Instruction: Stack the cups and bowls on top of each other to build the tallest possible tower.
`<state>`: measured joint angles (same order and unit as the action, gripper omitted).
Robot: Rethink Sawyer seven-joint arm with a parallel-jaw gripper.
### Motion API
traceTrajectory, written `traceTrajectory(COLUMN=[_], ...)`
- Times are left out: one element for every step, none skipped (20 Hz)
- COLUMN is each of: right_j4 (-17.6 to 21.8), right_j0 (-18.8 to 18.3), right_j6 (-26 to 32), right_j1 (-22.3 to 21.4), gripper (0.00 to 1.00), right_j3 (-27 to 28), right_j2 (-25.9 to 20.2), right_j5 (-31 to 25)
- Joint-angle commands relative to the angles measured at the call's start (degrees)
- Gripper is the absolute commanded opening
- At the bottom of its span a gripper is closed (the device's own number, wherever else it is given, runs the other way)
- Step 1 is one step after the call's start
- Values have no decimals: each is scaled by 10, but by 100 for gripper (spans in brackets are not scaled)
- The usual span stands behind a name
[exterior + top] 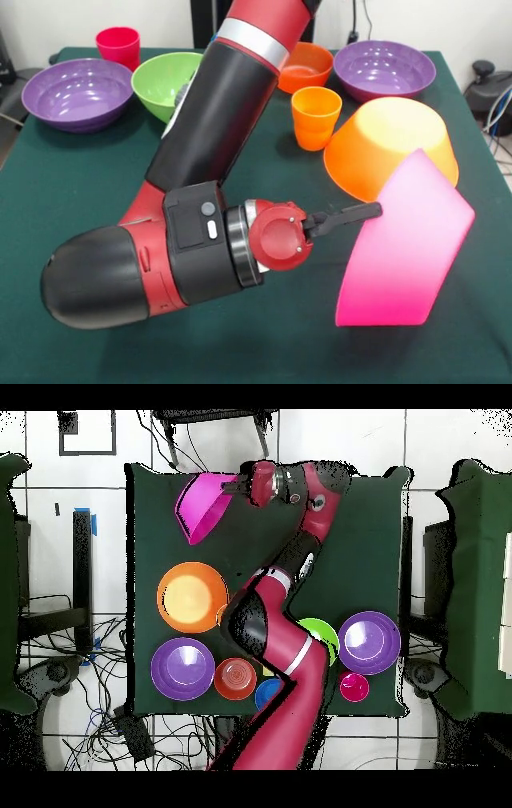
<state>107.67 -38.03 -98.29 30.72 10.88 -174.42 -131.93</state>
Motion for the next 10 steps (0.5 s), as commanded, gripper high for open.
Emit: traceTrajectory(right_j4=[150, 173, 175, 176, 181, 186, 191, 193, 192, 192], right_j0=[-28, -32, -34, -35, -36, -37, -37, -37, -37, -37], right_j6=[-15, -7, -3, 2, 11, 20, 27, 36, 41, 46], right_j1=[59, 59, 59, 60, 61, 62, 63, 65, 65, 66], gripper=[0, 0, 0, 0, 0, 0, 0, 0, 0, 0], right_j3=[29, 23, 22, 22, 22, 22, 23, 25, 26, 28], right_j2=[-5, -5, -5, -5, -5, -5, -5, -5, -5, -5], right_j5=[78, 80, 81, 81, 74, 67, 48, 29, 11, -7])
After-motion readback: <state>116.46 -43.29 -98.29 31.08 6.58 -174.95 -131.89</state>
